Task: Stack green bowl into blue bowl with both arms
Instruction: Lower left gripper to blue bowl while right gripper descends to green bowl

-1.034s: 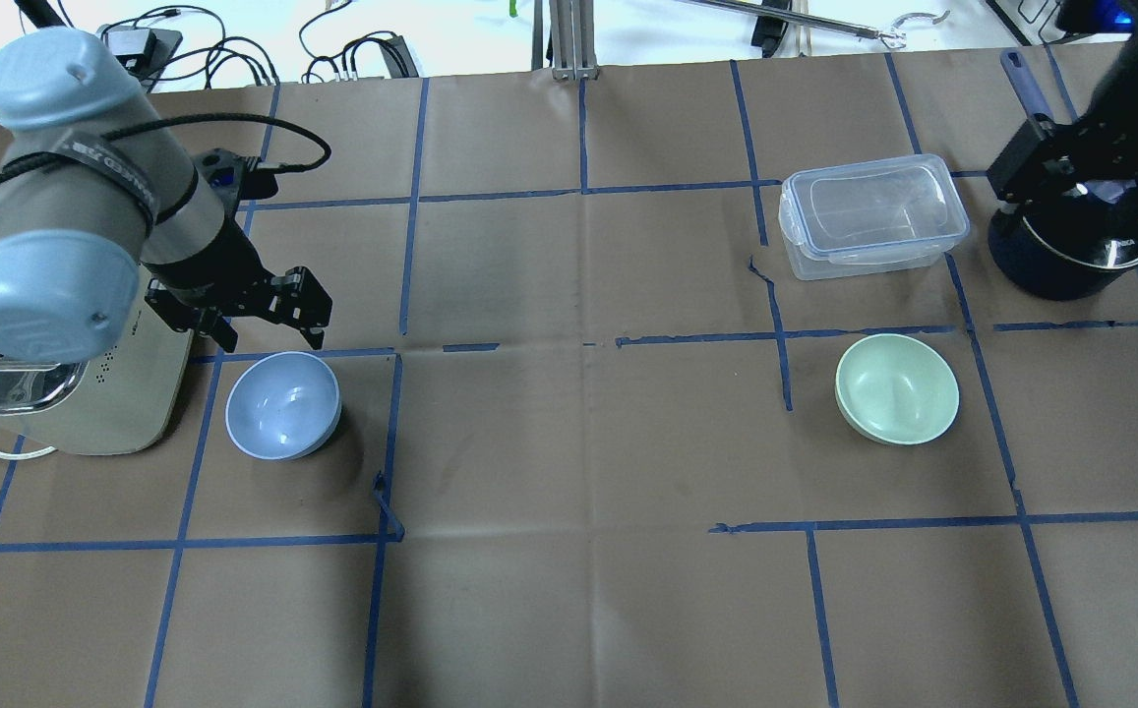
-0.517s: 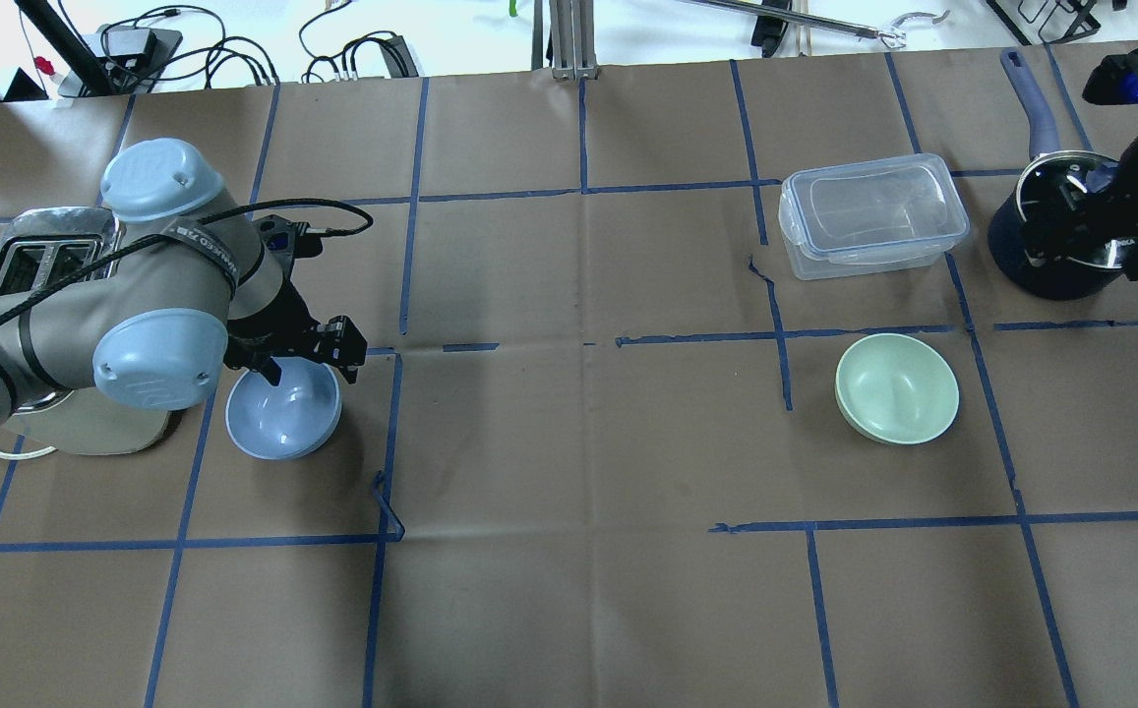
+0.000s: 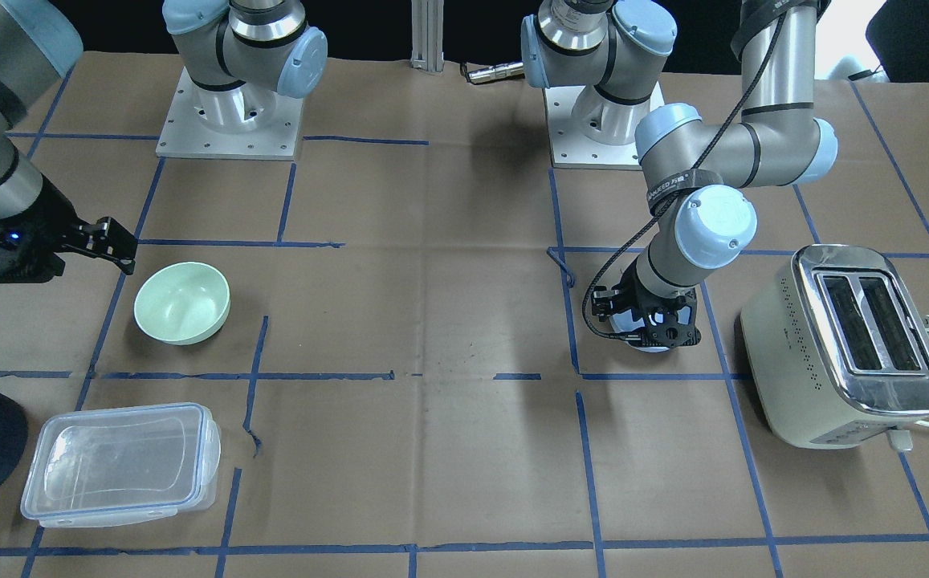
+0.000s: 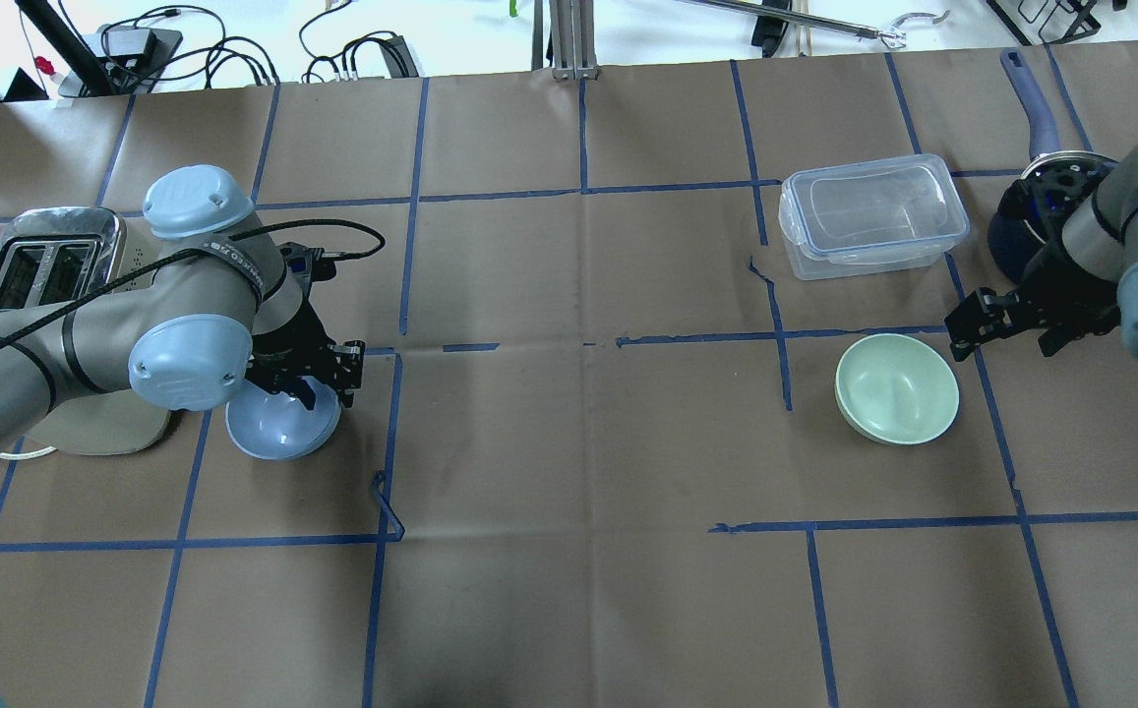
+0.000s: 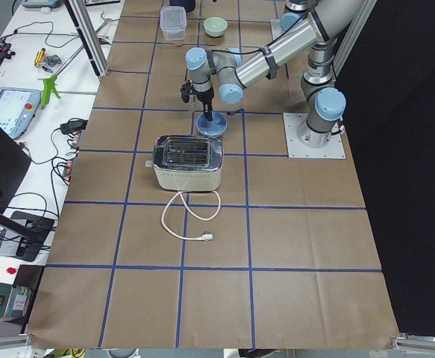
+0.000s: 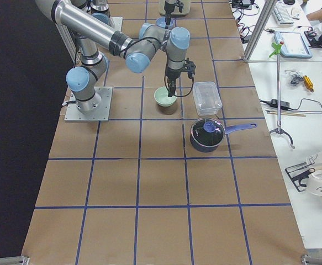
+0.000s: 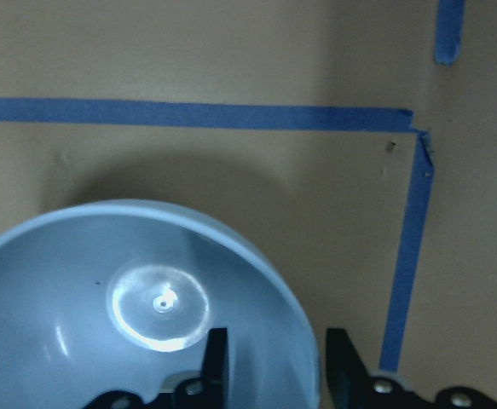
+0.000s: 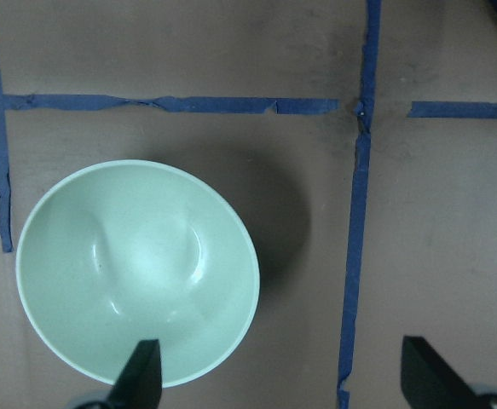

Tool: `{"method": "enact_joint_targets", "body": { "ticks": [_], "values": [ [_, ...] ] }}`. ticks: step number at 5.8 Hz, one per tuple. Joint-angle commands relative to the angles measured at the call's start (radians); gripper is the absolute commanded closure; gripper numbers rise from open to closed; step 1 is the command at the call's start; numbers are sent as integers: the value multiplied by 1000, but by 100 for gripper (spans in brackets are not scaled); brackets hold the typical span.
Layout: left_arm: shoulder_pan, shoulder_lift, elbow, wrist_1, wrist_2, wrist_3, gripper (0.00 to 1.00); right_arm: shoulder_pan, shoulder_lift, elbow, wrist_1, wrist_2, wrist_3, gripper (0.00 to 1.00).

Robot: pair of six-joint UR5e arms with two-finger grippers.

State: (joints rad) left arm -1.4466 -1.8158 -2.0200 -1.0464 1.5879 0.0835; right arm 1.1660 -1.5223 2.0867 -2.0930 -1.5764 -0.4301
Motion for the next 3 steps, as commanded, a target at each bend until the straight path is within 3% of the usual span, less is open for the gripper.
{"method": "enact_joint_targets", "body": {
  "ticks": [1,3],
  "values": [
    [-3,12,9,-6,0,-8,100,1,86,93,-146,-2,-5,0],
    [-27,29,38,-3,-3,-52,100,1,123,92,-191,-5,7,0]
  ]
}}
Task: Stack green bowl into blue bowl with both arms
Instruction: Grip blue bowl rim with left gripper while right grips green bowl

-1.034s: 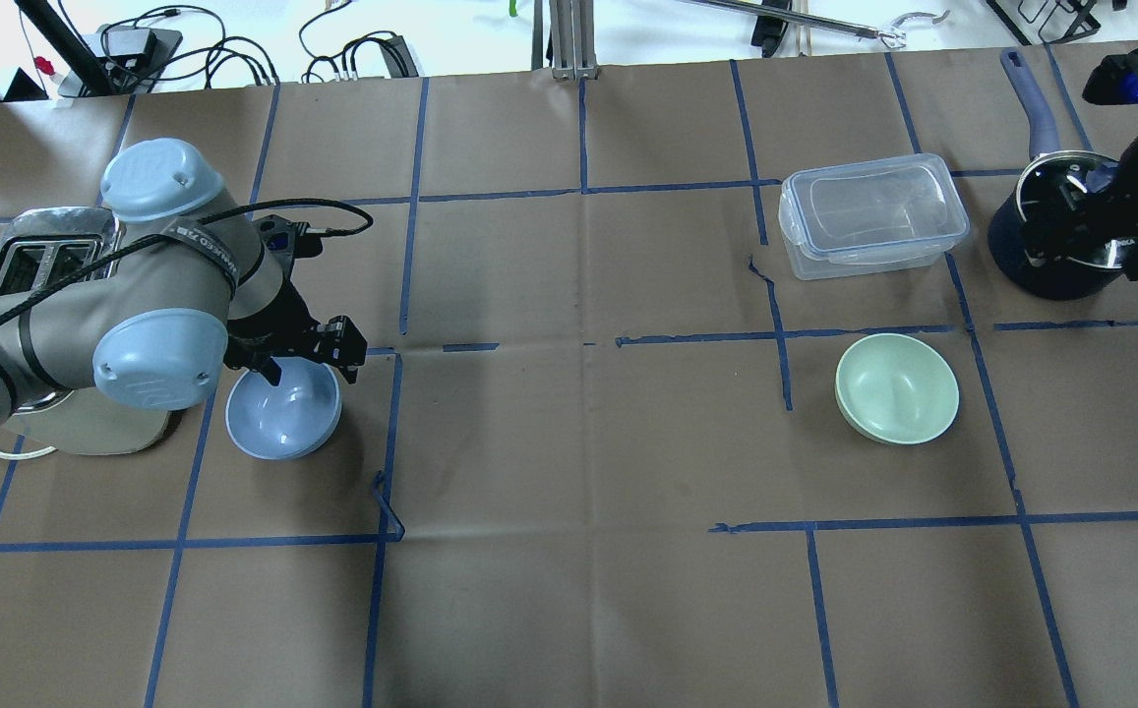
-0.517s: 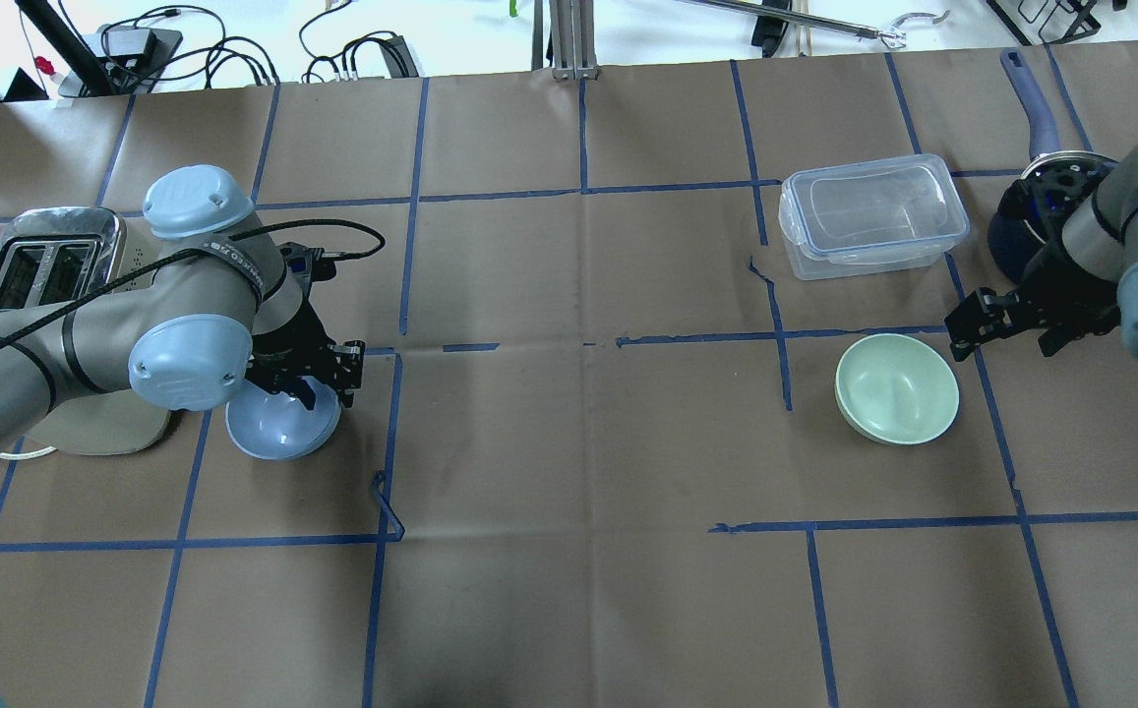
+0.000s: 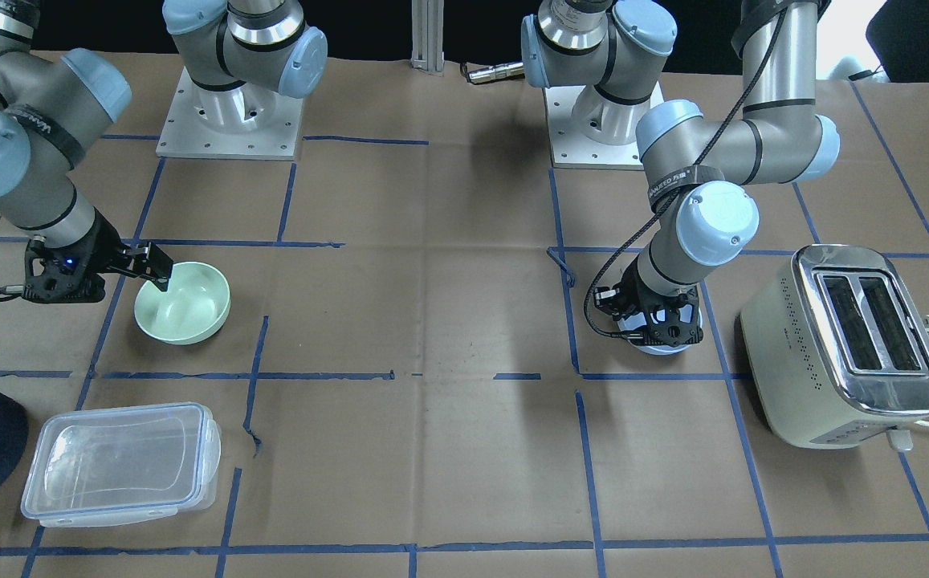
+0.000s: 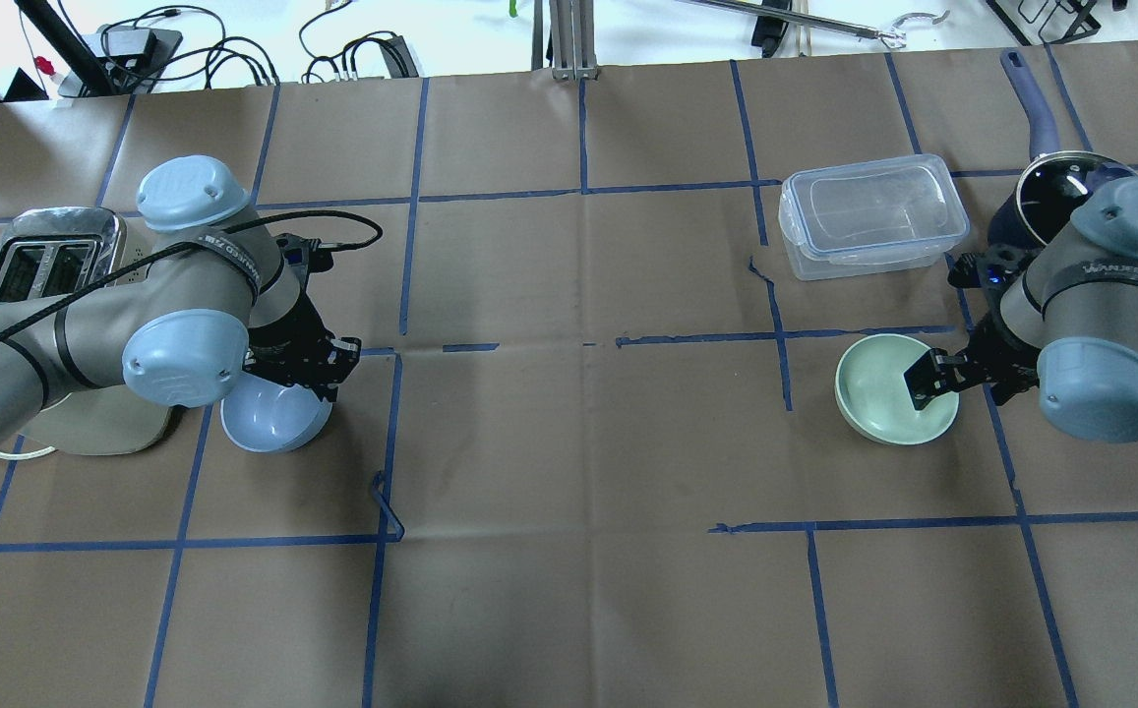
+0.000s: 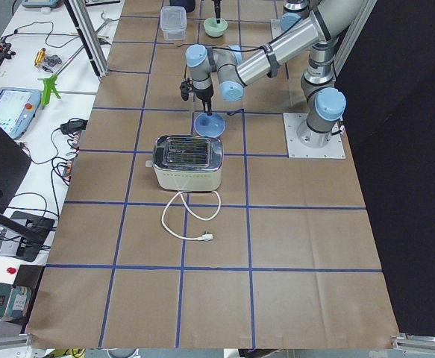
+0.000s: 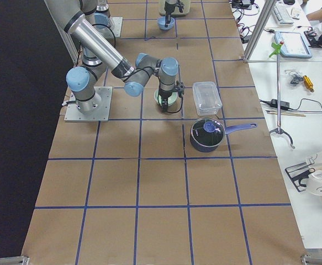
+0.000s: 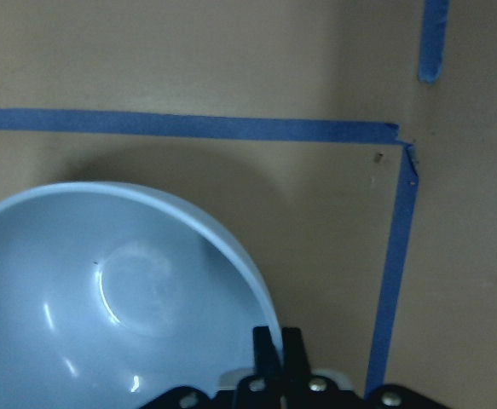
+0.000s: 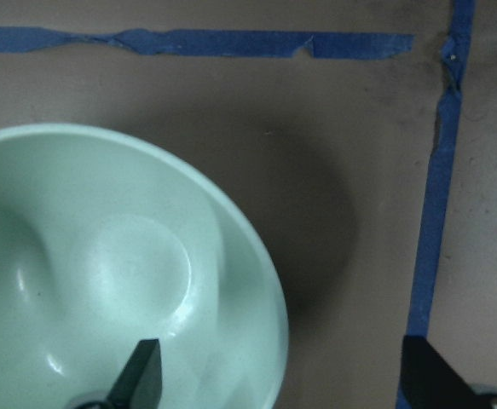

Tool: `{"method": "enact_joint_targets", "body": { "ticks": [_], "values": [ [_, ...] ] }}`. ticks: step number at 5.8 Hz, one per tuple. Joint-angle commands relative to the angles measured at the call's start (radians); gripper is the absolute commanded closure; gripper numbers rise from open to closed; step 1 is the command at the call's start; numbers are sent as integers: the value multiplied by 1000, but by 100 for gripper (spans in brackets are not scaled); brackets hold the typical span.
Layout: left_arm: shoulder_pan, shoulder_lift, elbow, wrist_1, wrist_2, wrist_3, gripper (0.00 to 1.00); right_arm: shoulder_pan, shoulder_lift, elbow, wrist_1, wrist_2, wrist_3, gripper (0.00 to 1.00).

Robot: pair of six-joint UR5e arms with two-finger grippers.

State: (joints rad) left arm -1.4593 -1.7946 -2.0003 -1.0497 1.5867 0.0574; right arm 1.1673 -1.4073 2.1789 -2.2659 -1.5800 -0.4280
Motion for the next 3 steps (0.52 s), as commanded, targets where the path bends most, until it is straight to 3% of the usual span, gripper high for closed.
{"method": "enact_joint_targets", "body": {
  "ticks": [1,2,3],
  "values": [
    [-109,9,85,-28,-5,-45,100,-1,7,-1,-23,-3,5,20],
    [-218,-17,177,-71,-4,-79,100,-1,4,-2,-20,3,5,73],
    [-334,-95,278,-59,-4,-100,100,0,4,-8,-20,12,5,93]
  ]
}}
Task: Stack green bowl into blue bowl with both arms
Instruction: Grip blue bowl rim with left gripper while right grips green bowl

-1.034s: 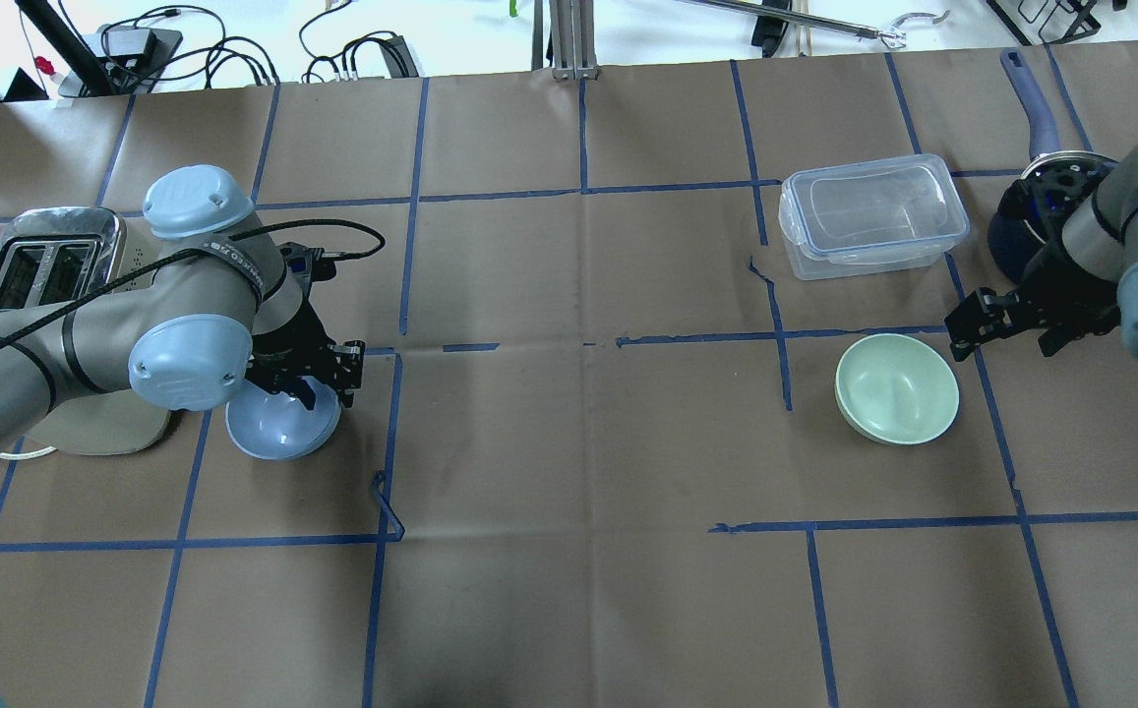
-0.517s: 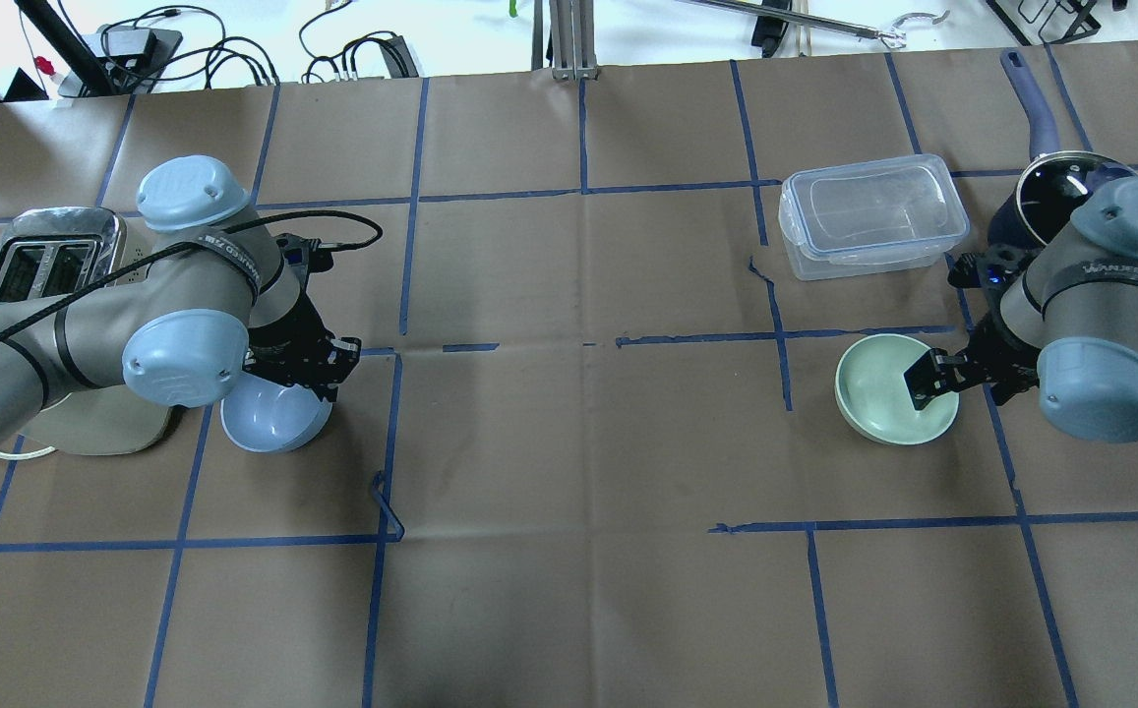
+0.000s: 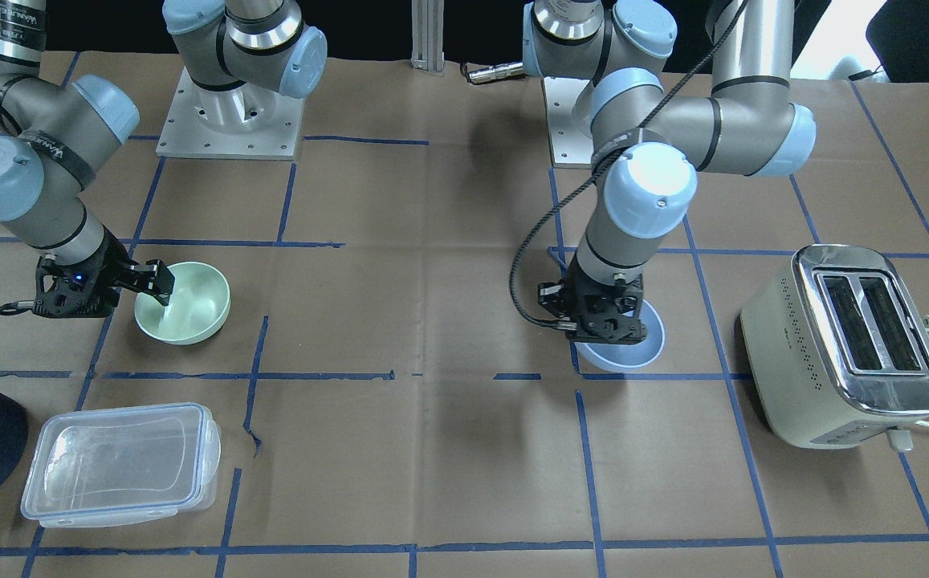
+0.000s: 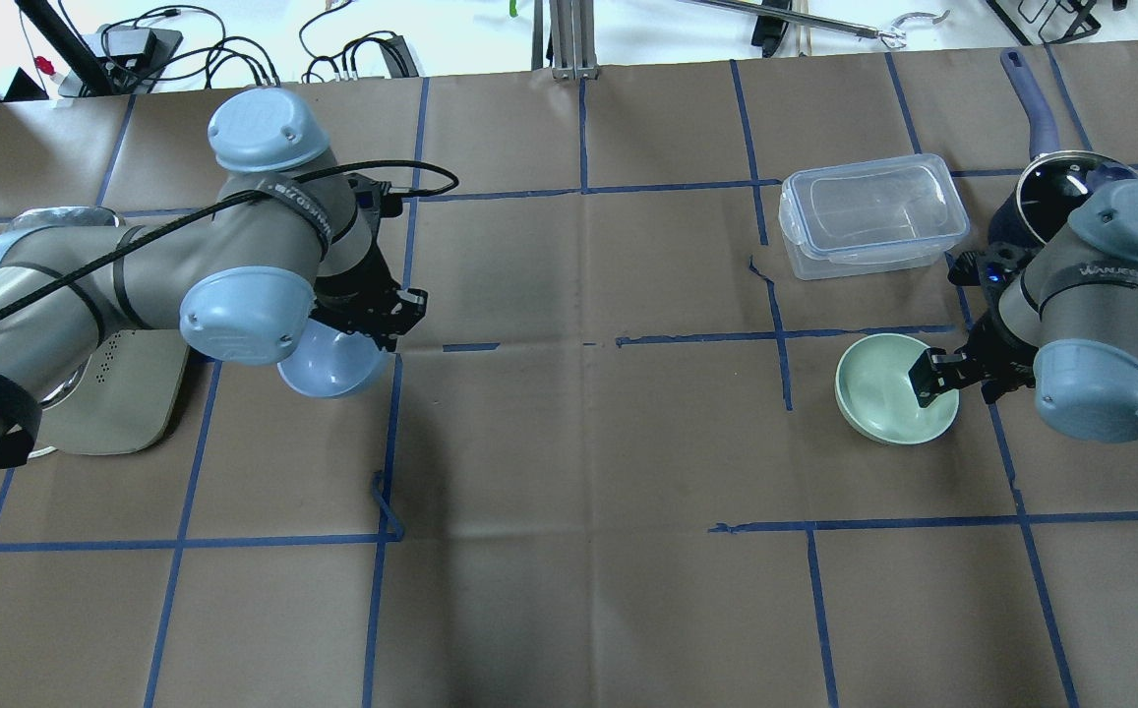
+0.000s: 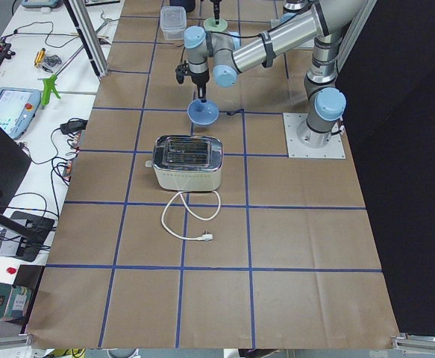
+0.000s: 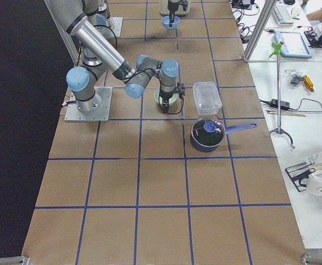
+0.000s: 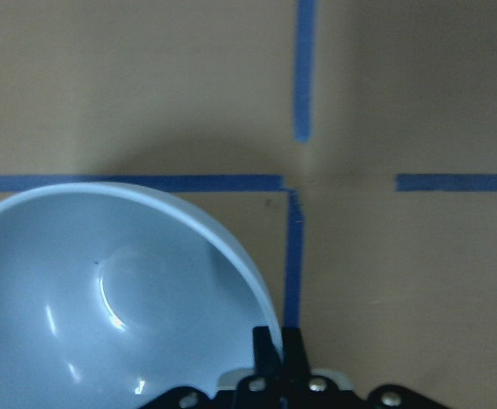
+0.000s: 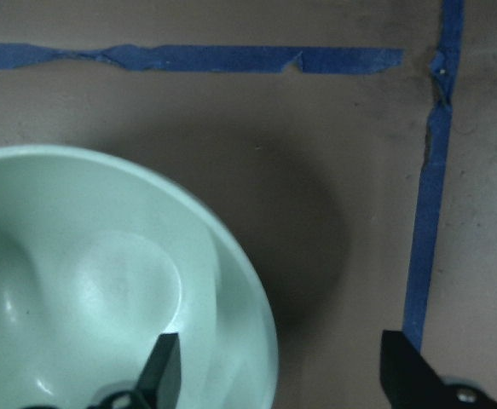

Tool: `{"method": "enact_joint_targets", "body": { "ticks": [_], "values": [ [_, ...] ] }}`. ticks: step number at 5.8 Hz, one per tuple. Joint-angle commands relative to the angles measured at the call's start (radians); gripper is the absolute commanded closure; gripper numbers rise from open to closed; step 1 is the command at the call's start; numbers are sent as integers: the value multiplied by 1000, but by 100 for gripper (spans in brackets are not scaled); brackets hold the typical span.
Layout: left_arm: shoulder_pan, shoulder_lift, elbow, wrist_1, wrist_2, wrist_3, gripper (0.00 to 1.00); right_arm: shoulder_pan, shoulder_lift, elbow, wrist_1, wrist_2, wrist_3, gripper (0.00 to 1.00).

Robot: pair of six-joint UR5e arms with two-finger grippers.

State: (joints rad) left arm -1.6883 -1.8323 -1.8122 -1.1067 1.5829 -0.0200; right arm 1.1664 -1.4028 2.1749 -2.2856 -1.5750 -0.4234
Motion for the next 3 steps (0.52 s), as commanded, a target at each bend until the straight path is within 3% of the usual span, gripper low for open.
{"method": "enact_joint_targets", "body": {
  "ticks": [1,3],
  "values": [
    [-204,-129,167,42,-14,-81,100,1,-2,-21,8,7,0,94],
    [-345,-226,235,50,-6,-103,100,1,-21,-39,12,9,0,95]
  ]
}}
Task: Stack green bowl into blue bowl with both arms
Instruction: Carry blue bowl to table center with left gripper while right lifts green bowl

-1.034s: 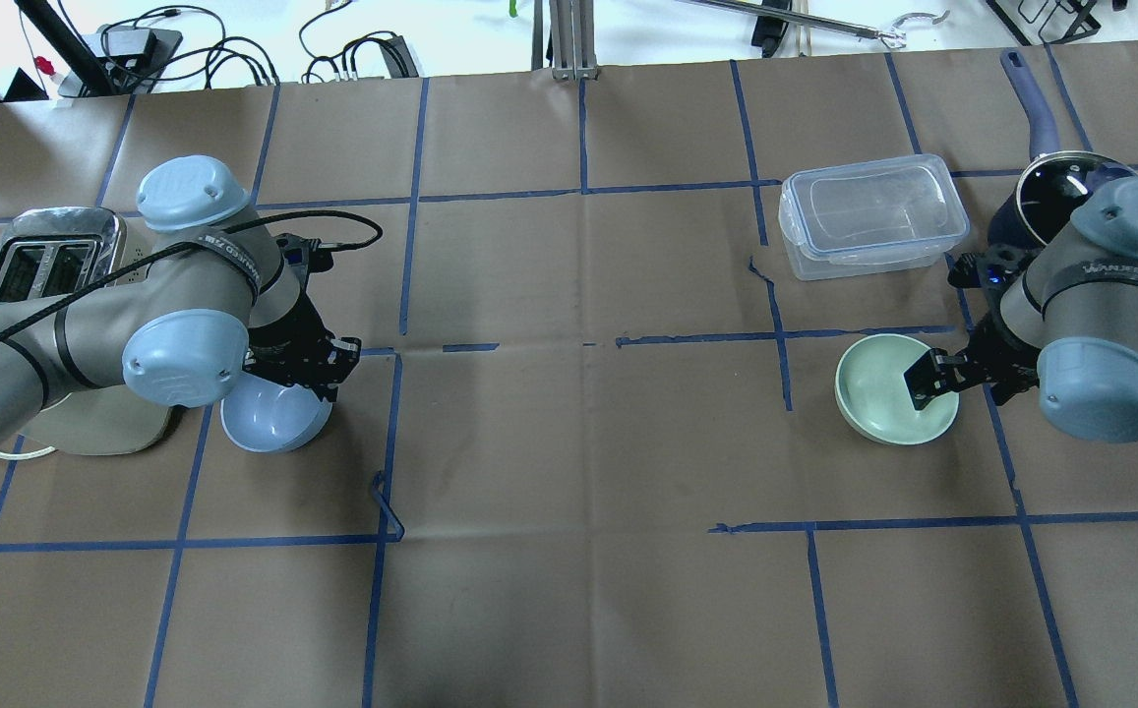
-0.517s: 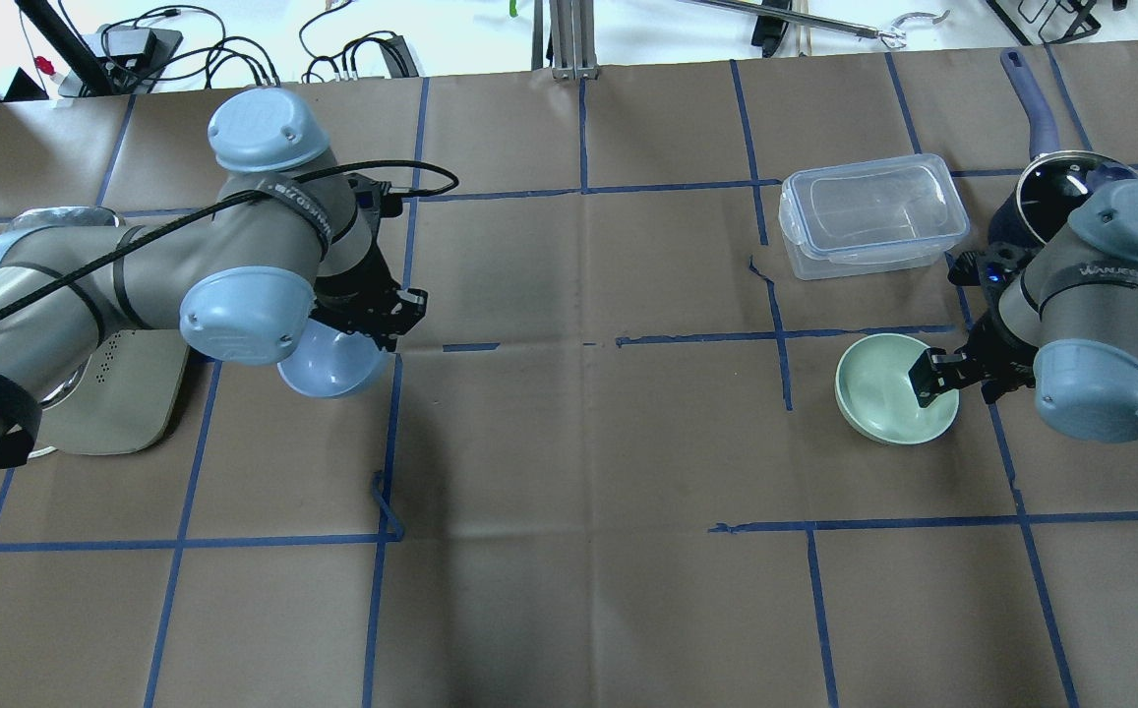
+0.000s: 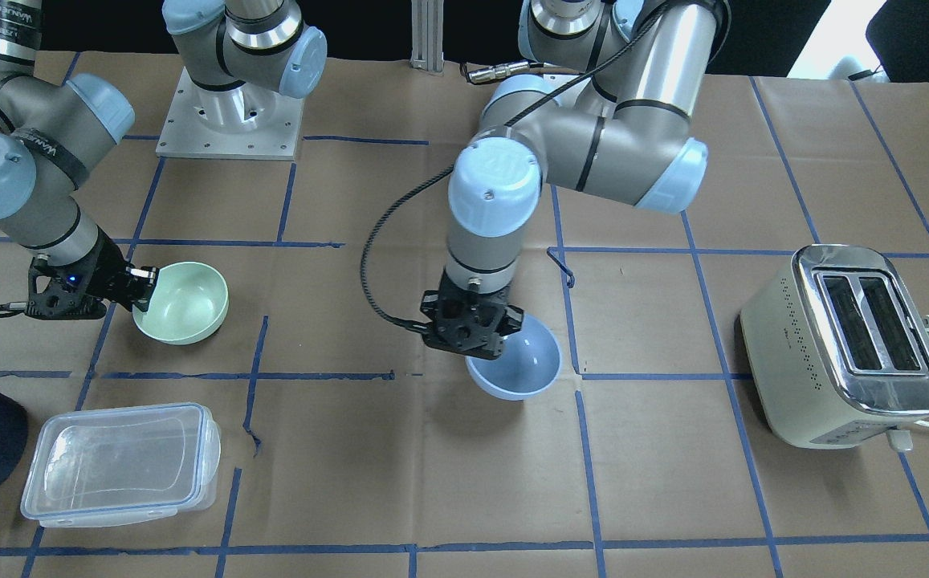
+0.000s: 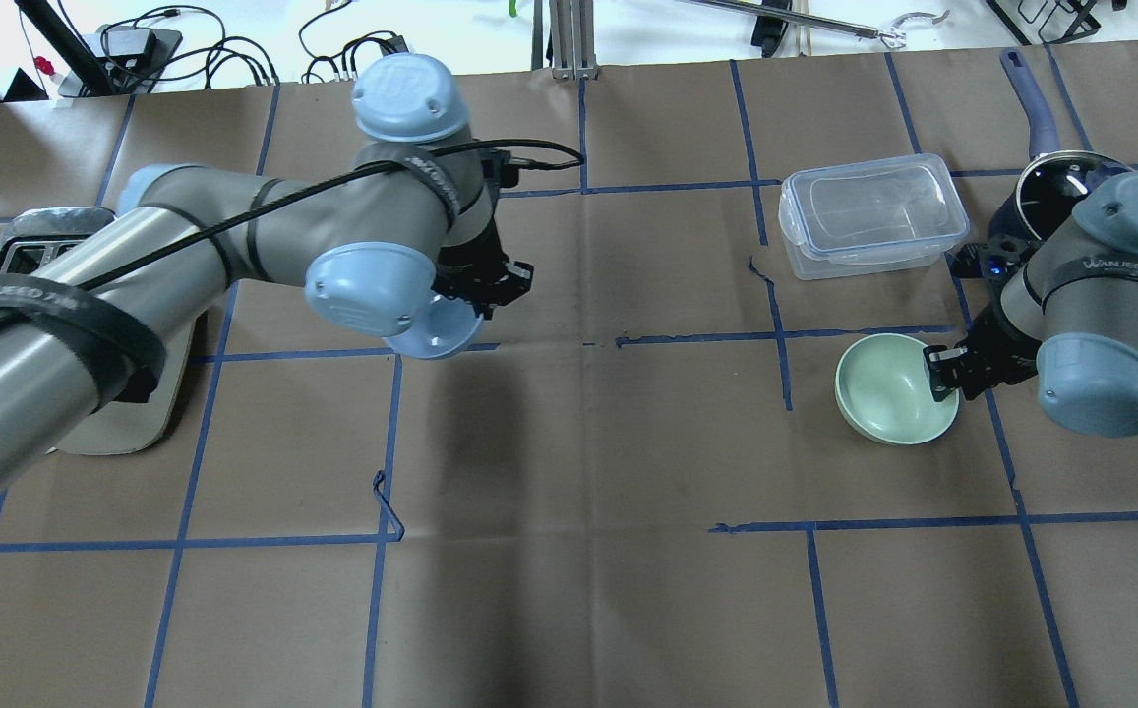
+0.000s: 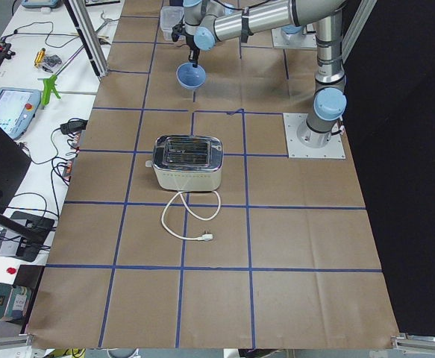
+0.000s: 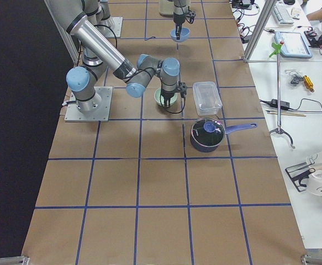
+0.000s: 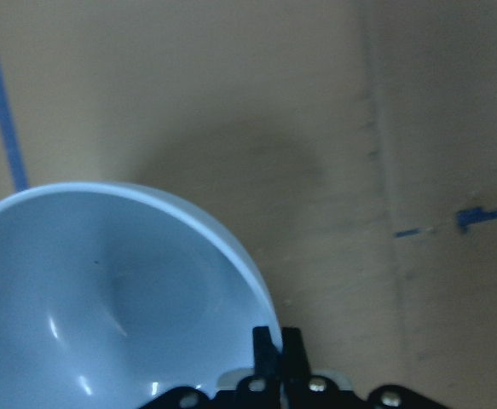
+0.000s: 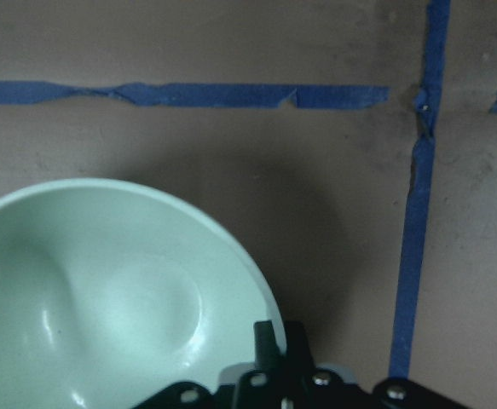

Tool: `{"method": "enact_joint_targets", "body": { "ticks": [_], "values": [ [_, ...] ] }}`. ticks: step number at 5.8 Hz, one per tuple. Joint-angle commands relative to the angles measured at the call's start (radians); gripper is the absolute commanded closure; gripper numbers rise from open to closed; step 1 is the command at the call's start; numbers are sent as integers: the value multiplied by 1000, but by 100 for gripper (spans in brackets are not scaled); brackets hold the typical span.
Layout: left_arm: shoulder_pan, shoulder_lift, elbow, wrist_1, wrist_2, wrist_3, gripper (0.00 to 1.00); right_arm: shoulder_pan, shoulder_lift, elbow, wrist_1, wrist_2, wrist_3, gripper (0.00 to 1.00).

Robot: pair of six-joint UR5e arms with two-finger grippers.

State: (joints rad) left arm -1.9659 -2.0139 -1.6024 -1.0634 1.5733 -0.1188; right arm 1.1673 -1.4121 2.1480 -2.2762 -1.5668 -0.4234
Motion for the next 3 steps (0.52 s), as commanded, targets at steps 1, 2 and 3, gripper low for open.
{"method": "enact_joint_targets", "body": {
  "ticks": [1,2,3],
  "values": [
    [-89,-67,25,11,7,-1,99,8,-46,-67,89,1,0,95],
    [-94,-75,19,10,4,-1,97,30,-82,-151,215,1,0,95],
    [-108,-74,19,11,8,-5,95,34,-100,-242,342,1,0,95]
  ]
}}
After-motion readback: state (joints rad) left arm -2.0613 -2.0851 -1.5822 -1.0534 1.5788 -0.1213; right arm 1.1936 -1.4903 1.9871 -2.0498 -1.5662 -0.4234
